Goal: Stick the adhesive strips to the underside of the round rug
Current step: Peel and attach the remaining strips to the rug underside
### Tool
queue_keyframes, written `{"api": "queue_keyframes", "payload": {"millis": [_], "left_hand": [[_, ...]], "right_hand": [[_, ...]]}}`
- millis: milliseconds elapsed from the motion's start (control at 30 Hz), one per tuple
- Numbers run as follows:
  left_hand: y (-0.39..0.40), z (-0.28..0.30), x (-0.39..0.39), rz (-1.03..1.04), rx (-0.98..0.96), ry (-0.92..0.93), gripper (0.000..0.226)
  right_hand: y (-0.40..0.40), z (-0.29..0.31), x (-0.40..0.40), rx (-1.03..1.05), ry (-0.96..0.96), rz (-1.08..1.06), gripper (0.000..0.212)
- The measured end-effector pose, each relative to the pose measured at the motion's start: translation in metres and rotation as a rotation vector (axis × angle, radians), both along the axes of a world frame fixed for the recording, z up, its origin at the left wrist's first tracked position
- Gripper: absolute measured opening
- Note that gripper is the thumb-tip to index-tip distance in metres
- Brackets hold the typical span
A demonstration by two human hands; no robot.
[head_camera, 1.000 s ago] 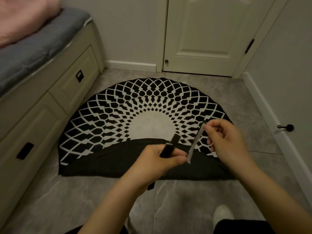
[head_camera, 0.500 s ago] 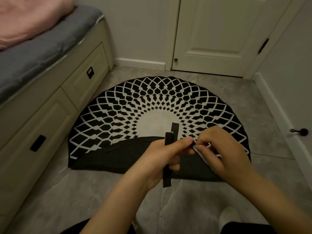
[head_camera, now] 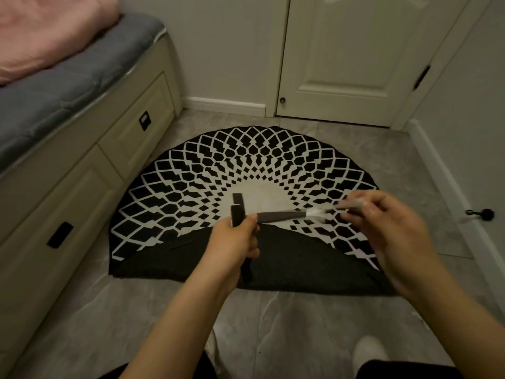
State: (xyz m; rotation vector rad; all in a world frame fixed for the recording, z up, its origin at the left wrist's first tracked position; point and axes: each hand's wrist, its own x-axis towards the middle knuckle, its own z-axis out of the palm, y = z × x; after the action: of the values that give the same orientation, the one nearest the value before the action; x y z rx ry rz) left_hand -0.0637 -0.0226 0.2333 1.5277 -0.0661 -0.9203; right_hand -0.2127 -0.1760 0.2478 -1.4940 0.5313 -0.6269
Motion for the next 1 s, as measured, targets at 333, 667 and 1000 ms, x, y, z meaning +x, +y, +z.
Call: {"api": "queue_keyframes", "payload": {"millis": [333,667,1000], "left_hand": [[0.001,-0.010,0.006,0.182,0.024,0.020,0.019],[-0.012,-0.005,-0.012,-0.054,0.048,-0.084,0.021],[-0.008,-0.006,-0.015,-0.090,0.014,-0.229,0.015]], "right_hand": [[-0.099,0.010,-0.051,0.931,-0.860,-0.285,0.031],[-0.029,0.002,0.002,0.107,0.223,-0.090,0.026],[-0.008,-0.008,0.017,0.121,0.608,0.223,0.060]]}}
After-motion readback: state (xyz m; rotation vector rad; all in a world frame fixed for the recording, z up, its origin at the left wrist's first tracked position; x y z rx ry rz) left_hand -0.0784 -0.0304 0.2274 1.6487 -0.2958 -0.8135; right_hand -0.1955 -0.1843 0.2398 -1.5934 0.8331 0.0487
